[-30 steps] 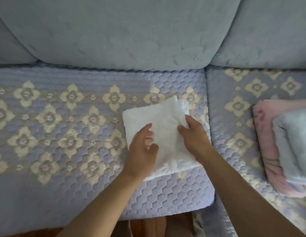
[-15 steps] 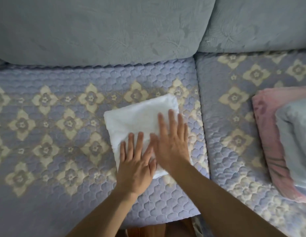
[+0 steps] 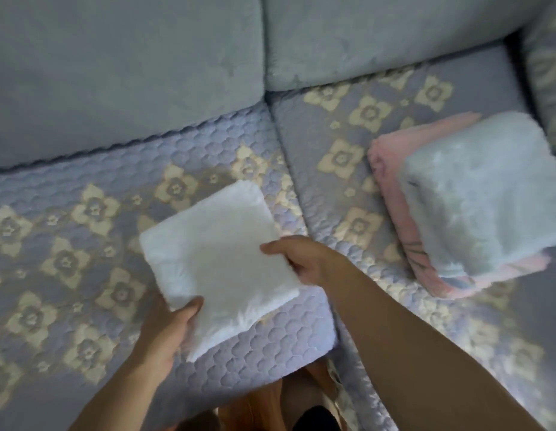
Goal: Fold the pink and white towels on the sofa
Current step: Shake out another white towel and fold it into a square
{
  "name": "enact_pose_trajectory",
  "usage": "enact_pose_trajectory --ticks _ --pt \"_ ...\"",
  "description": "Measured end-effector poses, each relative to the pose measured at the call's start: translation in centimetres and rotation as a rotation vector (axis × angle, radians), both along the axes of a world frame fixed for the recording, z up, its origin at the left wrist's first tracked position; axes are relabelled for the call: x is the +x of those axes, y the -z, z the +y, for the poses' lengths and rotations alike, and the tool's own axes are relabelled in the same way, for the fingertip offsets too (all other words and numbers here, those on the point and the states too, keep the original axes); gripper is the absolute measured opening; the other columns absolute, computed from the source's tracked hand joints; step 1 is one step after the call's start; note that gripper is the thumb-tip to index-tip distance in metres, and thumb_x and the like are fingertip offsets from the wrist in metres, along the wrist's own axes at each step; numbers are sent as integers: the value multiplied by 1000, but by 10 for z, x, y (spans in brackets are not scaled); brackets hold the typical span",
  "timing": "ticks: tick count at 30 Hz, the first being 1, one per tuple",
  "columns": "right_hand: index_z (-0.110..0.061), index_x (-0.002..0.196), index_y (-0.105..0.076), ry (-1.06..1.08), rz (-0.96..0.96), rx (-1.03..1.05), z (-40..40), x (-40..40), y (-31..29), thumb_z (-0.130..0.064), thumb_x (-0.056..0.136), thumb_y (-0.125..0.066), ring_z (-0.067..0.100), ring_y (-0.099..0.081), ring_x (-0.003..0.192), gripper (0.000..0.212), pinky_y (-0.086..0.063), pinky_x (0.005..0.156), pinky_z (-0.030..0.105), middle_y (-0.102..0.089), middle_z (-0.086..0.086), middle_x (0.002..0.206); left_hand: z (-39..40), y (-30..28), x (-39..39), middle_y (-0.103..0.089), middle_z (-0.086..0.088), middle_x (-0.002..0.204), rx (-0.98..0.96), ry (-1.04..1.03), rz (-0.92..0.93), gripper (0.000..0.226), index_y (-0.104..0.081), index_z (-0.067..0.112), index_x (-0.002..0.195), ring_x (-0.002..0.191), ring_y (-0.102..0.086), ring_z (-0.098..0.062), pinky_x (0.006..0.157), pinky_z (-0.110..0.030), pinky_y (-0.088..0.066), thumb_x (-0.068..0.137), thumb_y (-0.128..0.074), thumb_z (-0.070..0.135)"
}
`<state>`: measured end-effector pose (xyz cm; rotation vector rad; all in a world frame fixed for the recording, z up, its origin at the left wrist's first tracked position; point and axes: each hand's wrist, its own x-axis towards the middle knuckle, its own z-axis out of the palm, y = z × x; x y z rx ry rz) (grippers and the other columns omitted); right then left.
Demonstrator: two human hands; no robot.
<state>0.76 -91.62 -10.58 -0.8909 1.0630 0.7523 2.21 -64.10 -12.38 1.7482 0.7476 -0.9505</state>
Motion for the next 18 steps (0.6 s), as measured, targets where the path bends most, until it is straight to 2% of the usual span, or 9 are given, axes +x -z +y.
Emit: enact_pose_trajectory --ticks 2,3,7,9,11,14,16,18 --pt "-4 120 -68 60 -25 98 -23 -22 -32 -8 93 -65 25 -75 92 27 -62 78 37 -76 12 110 -21 -23 0 -75 -9 110 -171 -65 118 40 -65 14 123 93 -75 -27 84 -43 -58 84 -74 10" --pt "-6 116 -69 93 -46 100 -34 -34 -51 -7 93 -64 25 -75 91 24 -62 76 36 -76 13 109 -34 -38 0 -74 -11 115 -244 -76 163 41 -66 15 123 99 -74 -29 86 -44 -57 82 -73 10" --pt "-19 96 -80 320 -194 0 -92 -91 -137 -6 89 -62 27 -75 87 23 -61 70 36 -76 14 104 -109 -111 6 -71 -13 123 -468 89 196 44 -70 24 120 103 -72 -34 76 -51 -60 77 -73 18" --pt "-15 104 -77 440 -273 -97 -129 -120 -186 -6 81 -68 29 -75 88 26 -60 69 37 -76 17 107 -158 -157 9 -69 -9 129 -583 209 159 51 -67 32 124 111 -69 -33 80 -51 -59 76 -79 20" --pt "-7 111 -74 543 -394 -181 -171 -147 -234 -8 73 -74 32 -75 89 38 -60 69 36 -74 21 109 -212 -203 13 -66 -8 133 -696 308 77 63 -63 32 130 116 -67 -33 82 -48 -59 72 -86 21" --pt "-5 123 -67 667 -644 -319 -228 -178 -290 -11 78 -71 40 -71 102 46 -60 76 44 -69 25 120 -301 -267 28 -67 -8 131 -846 415 -105 68 -60 28 134 113 -69 -29 79 -41 -60 71 -82 21" --pt "-7 130 -62 772 -724 -407 -252 -193 -300 -12 84 -69 43 -67 111 48 -58 82 51 -66 24 126 -361 -290 45 -69 -5 128 -910 410 -201 63 -58 26 136 109 -70 -23 79 -38 -60 76 -75 17" --pt "-10 127 -65 910 -707 -484 -260 -199 -280 -11 86 -69 41 -67 112 42 -58 85 52 -68 21 125 -412 -296 60 -74 0 115 -920 369 -241 48 -64 28 128 95 -72 -17 69 -33 -60 82 -70 18"
